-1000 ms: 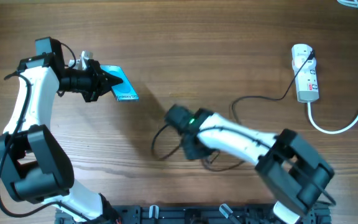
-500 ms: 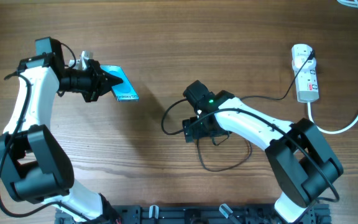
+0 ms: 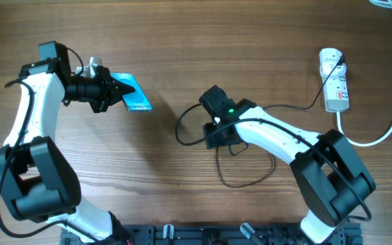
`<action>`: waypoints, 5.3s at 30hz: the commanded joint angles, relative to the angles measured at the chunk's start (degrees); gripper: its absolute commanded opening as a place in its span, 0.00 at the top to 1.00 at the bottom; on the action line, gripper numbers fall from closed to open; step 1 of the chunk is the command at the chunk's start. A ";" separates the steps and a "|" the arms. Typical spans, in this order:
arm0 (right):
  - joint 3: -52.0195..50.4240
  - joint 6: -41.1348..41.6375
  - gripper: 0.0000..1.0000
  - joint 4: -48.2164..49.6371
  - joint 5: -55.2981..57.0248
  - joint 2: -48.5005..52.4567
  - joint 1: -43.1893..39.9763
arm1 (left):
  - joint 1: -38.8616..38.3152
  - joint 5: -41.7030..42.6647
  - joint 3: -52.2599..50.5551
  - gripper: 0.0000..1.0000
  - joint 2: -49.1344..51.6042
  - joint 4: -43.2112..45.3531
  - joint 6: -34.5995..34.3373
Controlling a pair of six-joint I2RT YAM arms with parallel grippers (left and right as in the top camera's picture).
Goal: Plug charger to phone and switch on socket
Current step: 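Grasp the black USB-C cable plug on the table with the right gripper, then insert the cable plug upward into the phone's bottom port with the right gripper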
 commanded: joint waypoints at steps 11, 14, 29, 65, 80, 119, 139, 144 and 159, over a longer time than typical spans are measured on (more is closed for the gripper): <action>-2.16 12.85 0.79 1.46 -0.63 1.42 0.24 | 0.15 2.40 -0.15 0.96 -0.28 -0.04 1.62; -3.08 15.69 0.78 1.68 0.98 1.44 0.24 | 0.15 2.40 -0.15 0.96 -0.28 -0.04 1.62; -3.72 18.29 0.87 0.09 0.87 1.44 0.24 | 0.15 2.40 -0.15 0.96 -0.28 -0.04 1.64; -1.97 -18.64 0.96 3.69 -57.29 -27.19 -4.81 | -8.28 31.34 -0.15 0.96 -0.33 2.91 17.25; 6.29 -5.79 0.96 -0.96 -32.92 -27.08 0.26 | -12.79 26.84 -0.15 0.96 -0.31 9.77 13.99; 6.49 0.22 0.96 3.74 -23.93 -20.24 -0.09 | -18.49 23.39 -0.15 0.96 -0.31 20.41 2.89; 6.49 0.07 0.96 4.35 -24.33 -20.24 -0.20 | -18.34 20.74 -0.15 0.96 -0.31 21.88 3.32; 6.49 0.28 0.96 4.39 -23.15 -20.24 -0.20 | -18.32 20.74 -0.15 0.96 -0.31 21.88 3.32; 6.49 4.22 0.96 7.45 -18.08 -20.24 -0.20 | -18.38 20.76 -0.15 0.96 -0.31 21.70 3.34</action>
